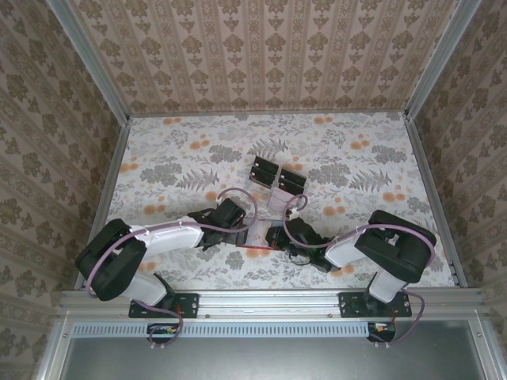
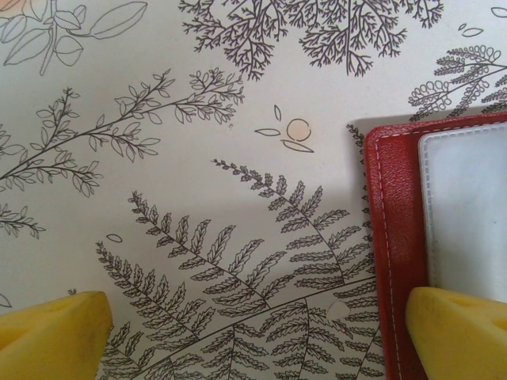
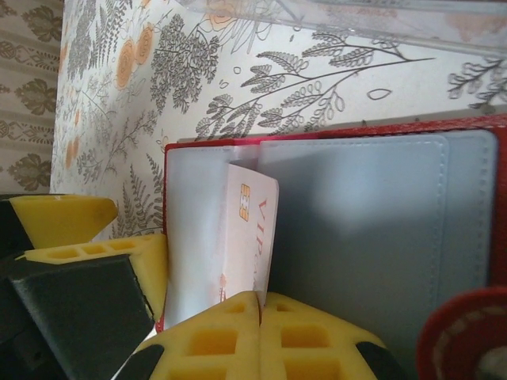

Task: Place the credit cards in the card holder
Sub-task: Insert the credit card into the card slot.

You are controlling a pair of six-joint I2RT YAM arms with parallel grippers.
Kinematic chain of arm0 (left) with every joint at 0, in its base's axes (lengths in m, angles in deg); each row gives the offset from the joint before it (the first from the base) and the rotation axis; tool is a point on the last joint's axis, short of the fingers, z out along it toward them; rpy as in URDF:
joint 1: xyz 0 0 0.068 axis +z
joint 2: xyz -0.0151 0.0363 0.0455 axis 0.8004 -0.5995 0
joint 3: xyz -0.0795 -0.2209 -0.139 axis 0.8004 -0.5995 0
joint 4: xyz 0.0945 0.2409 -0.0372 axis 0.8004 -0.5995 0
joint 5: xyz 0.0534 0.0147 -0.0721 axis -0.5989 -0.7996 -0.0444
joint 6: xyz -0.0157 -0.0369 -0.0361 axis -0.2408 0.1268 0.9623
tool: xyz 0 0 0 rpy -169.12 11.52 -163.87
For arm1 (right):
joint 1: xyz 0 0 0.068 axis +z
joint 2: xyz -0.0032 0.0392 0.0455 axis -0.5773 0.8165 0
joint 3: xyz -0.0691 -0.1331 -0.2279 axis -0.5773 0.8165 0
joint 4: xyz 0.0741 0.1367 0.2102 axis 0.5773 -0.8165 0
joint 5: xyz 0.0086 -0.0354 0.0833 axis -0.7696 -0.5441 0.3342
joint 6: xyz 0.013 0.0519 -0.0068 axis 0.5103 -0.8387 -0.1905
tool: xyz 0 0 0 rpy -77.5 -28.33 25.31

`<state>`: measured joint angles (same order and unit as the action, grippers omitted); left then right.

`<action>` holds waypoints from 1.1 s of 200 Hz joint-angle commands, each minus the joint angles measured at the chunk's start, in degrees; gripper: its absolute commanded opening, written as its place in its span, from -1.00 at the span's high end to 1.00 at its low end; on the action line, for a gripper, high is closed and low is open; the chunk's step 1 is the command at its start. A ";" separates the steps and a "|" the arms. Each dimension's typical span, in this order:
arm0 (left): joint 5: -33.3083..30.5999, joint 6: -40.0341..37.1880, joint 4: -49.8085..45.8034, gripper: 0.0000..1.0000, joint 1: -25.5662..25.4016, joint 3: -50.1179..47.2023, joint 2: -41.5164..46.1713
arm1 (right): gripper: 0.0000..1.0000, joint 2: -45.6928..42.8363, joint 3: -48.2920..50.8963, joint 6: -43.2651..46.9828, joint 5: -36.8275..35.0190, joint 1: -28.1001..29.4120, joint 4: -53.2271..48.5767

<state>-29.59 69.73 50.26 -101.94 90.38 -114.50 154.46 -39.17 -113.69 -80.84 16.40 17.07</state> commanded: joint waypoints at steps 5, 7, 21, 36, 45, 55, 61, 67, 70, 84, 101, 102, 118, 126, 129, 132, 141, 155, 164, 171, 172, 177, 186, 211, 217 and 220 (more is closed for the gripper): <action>-0.01 0.48 -2.75 -1.00 -0.58 -1.51 -0.32 | 1.00 3.01 -0.91 -0.12 1.68 0.48 -5.22; 0.02 0.48 -2.76 -1.00 -0.59 -1.54 -0.32 | 1.00 3.08 -1.00 -0.06 1.77 0.47 -5.22; 0.05 0.48 -2.74 -0.99 -0.59 -1.61 -0.24 | 1.00 3.60 -1.78 0.08 1.85 0.49 -5.39; 0.20 0.49 -2.65 -1.00 -0.62 -1.67 -0.23 | 1.00 3.98 -2.55 0.23 2.04 0.49 -5.90; 0.23 0.44 -2.59 -1.00 -0.62 -1.69 -0.14 | 1.00 4.31 -3.01 0.30 2.22 0.49 -6.07; 0.29 0.58 -2.54 -1.00 -0.71 -1.66 -0.14 | 1.00 4.70 -3.55 0.38 2.39 0.52 -6.34; 0.37 0.56 -2.48 -1.00 -0.71 -1.71 -0.14 | 1.00 5.03 -3.94 0.44 2.52 0.51 -6.57; 0.38 0.60 -2.53 -1.00 -0.70 -1.66 -0.08 | 1.00 5.32 -4.32 0.52 2.75 0.51 -6.75; 0.33 0.58 -2.60 -1.00 -0.66 -1.66 -0.06 | 1.00 5.43 -4.56 0.59 2.91 0.51 -6.92; 0.42 0.58 -2.63 -1.00 -0.71 -1.58 0.03 | 1.00 5.77 -5.74 0.97 3.53 0.53 -8.12; 0.66 0.61 -3.22 -1.00 -0.66 -1.11 0.60 | 1.00 5.01 -7.17 2.02 4.03 0.51 -11.10; 0.65 0.64 -3.27 -1.00 -0.64 -1.08 0.67 | 0.98 4.90 -7.22 2.02 4.07 0.53 -11.28; 0.89 0.87 -4.25 -1.00 -0.37 -0.60 1.95 | 0.72 2.71 -8.11 3.37 3.85 0.26 -15.17; 0.98 0.93 -4.89 -0.99 -0.06 -0.28 2.82 | 0.50 1.34 -8.68 4.23 3.84 0.14 -17.61; 0.99 0.99 -5.16 -1.00 0.08 -0.18 3.17 | 0.40 0.88 -8.94 4.71 3.90 0.02 -18.70; 0.95 1.01 -5.36 -1.00 0.17 -0.14 3.52 | 0.32 0.40 -9.20 5.03 3.92 -0.11 -19.82; 1.01 0.97 -6.22 -1.00 0.64 0.19 4.65 | 0.14 -1.19 -10.05 6.16 3.95 -0.36 -22.87; 1.29 0.79 -7.40 -1.00 1.46 0.77 6.35 | -0.07 -3.25 -11.64 8.13 4.28 -0.81 -27.67; 1.56 0.60 -8.09 -1.00 2.17 1.02 7.35 | -0.15 -4.49 -12.63 9.31 4.48 -1.10 -30.39; 1.76 0.37 -8.47 -1.00 2.66 1.10 8.08 | -0.18 -5.25 -13.48 10.24 4.74 -1.37 -32.27; 1.73 0.39 -8.49 -1.00 2.78 1.12 8.19 | -0.18 -5.37 -13.58 10.36 4.76 -1.42 -32.59; 1.85 0.27 -8.74 -1.00 3.00 1.10 8.65 | -0.19 -5.83 -14.25 11.00 4.80 -1.62 -33.94; 1.86 -0.06 -9.18 -1.00 3.77 1.13 9.31 | -0.19 -6.60 -15.35 12.15 4.65 -1.74 -36.50; 2.07 -0.81 -9.90 -1.00 5.31 0.39 10.14 | -0.07 -7.57 -19.16 14.62 2.64 -1.98 -45.00; 2.18 -0.99 -9.91 -0.99 5.52 0.19 10.14 | 0.01 -7.38 -19.99 15.08 2.35 -1.95 -46.53; 2.17 -1.05 -9.92 -0.99 5.60 0.07 10.14 | 0.07 -7.27 -20.41 15.29 2.25 -1.99 -47.18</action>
<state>-28.04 69.67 43.24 -97.38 90.40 -105.32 148.43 -55.71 -102.61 -76.84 14.71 -18.55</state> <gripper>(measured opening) 0.997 0.525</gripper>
